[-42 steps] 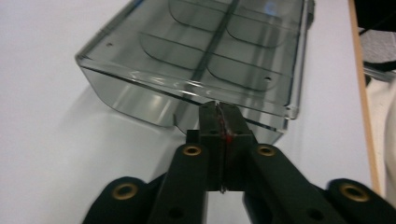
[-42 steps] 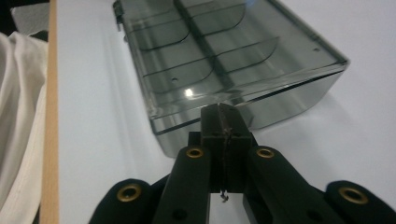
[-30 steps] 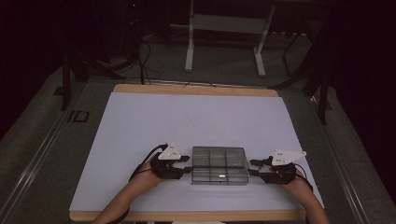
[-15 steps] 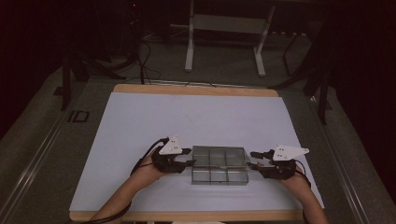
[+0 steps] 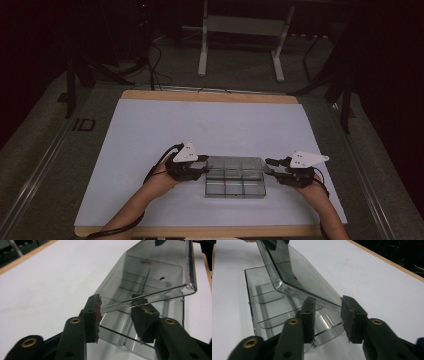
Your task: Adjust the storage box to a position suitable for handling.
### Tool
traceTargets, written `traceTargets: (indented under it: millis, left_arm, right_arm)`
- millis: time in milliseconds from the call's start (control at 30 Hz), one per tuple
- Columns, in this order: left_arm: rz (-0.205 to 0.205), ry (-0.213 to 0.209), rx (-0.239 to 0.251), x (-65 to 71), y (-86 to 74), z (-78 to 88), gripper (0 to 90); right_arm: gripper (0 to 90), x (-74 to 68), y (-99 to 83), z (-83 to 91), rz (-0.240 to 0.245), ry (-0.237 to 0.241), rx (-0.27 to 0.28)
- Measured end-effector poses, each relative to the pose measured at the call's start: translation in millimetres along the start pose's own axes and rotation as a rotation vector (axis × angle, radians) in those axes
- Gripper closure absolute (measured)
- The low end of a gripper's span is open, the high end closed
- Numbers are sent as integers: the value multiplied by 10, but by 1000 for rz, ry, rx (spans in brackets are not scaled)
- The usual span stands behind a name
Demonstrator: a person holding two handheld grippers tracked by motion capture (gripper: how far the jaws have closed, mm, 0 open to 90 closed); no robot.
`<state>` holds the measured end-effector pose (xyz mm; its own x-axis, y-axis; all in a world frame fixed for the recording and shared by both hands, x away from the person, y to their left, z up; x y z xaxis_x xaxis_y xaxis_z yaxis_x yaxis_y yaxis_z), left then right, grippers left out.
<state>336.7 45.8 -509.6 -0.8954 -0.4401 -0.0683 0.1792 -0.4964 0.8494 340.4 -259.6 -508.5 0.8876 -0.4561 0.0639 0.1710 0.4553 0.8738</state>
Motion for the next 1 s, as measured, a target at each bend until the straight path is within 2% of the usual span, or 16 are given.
traceTargets:
  millis: [100, 467, 733, 1000]
  left_arm:
    - [4, 9, 5, -21, 4, -7, 628]
    - [35, 61, 54, -121, 75, -34, 717]
    - [55, 93, 65, -177, 118, -92, 749]
    - [107, 130, 81, -255, 140, -132, 768]
  right_arm:
    - [689, 12, 14, -14, 9, -9, 6]
    - [770, 91, 80, -42, -18, -76, 39]
    - [820, 151, 83, -82, -37, -124, 46]
    - [805, 206, 121, -129, -78, -167, 73]
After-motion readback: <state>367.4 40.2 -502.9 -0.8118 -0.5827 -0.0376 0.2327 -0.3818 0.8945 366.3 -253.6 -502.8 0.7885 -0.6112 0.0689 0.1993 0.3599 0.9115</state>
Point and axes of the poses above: each handheld gripper's, and its own axes: z roughly backward along the jaws, y roughly out of its top, x roughly to its right, the point moved 5 cm from there along -z, roughly forward along the jaws, and after that the axes turned 1 degree about -z, right-handed, at the moved point
